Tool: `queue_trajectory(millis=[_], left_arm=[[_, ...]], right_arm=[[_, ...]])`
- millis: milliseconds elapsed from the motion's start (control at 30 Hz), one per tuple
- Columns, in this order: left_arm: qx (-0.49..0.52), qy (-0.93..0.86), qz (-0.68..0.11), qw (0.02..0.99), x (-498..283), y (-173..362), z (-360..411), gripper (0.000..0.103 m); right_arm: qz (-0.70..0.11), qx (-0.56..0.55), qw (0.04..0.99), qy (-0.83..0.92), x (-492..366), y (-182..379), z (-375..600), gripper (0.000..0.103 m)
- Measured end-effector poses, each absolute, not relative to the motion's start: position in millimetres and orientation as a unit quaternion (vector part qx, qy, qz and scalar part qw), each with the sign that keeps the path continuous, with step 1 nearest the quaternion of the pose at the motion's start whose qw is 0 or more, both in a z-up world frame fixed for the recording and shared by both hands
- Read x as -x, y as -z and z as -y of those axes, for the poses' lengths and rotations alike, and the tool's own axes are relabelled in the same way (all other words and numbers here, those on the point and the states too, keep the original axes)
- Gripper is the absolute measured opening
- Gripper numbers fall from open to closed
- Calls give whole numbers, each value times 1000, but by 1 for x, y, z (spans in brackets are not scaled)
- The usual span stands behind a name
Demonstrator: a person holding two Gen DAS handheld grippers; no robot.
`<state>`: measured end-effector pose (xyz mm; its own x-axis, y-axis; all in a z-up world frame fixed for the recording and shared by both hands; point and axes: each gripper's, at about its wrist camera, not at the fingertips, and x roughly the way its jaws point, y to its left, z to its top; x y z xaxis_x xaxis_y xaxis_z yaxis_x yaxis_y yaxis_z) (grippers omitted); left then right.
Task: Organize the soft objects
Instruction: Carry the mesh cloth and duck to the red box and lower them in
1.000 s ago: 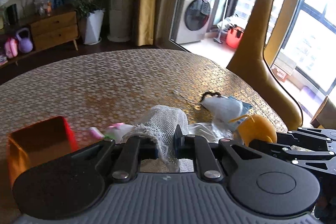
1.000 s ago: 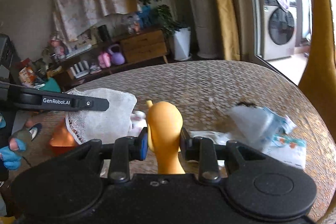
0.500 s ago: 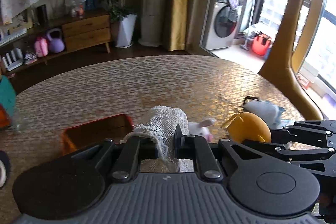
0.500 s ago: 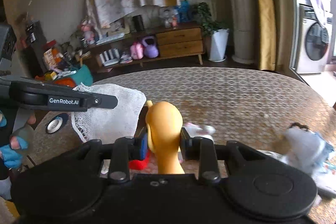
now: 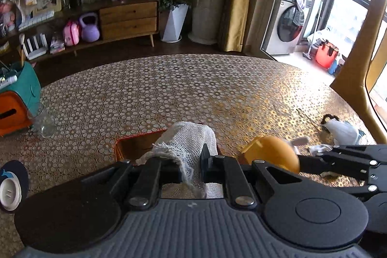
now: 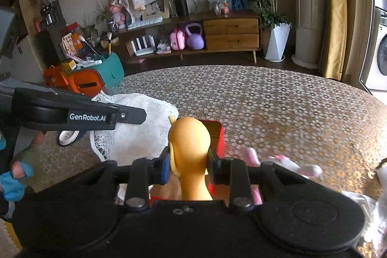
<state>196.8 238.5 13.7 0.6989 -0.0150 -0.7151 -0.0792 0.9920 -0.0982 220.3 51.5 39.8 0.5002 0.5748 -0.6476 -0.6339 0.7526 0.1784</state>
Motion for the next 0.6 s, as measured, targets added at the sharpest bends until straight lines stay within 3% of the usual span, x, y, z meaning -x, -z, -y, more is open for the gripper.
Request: queue_trajectory(millis=[600], left_arm=[[68,-28,-423,903,-268,63,-278,12]], right_arm=[[-405,84,852,-320,-266,33,-130,29]])
